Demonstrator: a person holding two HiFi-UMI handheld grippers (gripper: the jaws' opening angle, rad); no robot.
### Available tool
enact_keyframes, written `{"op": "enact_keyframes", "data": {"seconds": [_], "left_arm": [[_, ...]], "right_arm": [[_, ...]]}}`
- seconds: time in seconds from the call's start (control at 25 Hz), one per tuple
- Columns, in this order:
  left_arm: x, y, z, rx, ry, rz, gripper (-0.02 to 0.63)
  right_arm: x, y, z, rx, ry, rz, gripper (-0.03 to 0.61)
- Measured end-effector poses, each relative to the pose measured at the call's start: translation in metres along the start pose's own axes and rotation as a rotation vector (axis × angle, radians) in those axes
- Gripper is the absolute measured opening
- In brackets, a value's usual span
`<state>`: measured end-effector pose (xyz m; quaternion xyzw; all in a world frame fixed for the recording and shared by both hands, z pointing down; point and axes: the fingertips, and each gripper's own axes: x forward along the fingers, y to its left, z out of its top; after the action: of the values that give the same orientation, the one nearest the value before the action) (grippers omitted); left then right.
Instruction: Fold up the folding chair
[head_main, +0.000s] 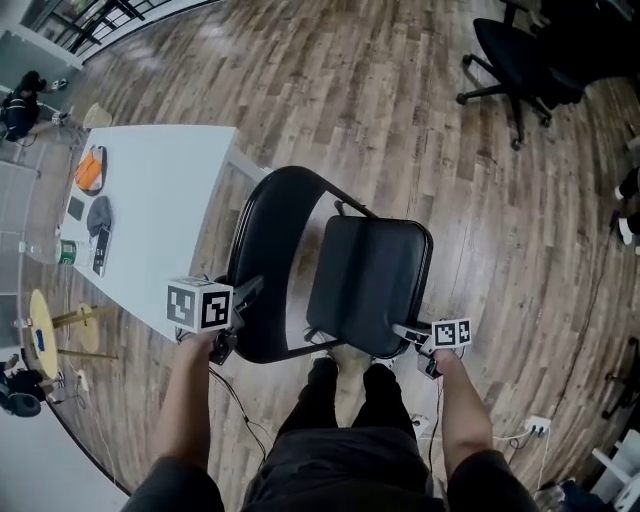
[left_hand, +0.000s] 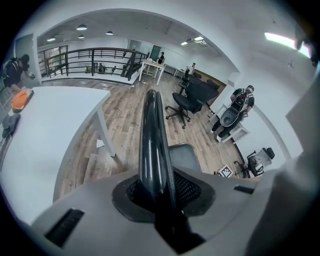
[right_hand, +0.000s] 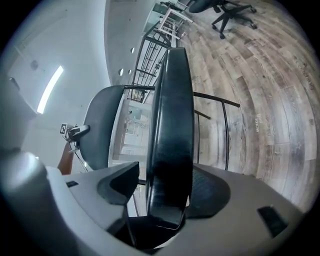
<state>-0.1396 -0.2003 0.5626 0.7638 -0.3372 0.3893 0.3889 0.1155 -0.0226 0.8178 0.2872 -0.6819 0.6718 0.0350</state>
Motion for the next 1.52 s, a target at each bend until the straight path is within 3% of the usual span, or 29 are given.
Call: {"op": "enact_keyframes", "data": {"seconds": [0.44, 0.8, 1.2, 1.52], "left_arm": [[-0.062, 0.047, 0.014, 0.004, -0.015, -0.003, 0.072], [-0.099, 0.087, 0.020, 0.012, -0.024, 0.008, 0.069], [-0.124, 0.135, 0.023, 0.014, -0.028, 0.024, 0.066], [-0.135, 0.174, 0.022, 0.006, -0.029, 0.013, 0.063]], "right_arm": [[0.073, 0.150, 0.013, -0.062, -0.068, 0.096, 0.301], [0.154, 0.243, 0.018, -0.142, -0.080, 0.144, 0.290], [0.241, 0.311, 0.024, -0.177, -0.044, 0.198, 0.290], [0.293, 0.329, 0.024, -0.249, -0.004, 0.146, 0.279]]}}
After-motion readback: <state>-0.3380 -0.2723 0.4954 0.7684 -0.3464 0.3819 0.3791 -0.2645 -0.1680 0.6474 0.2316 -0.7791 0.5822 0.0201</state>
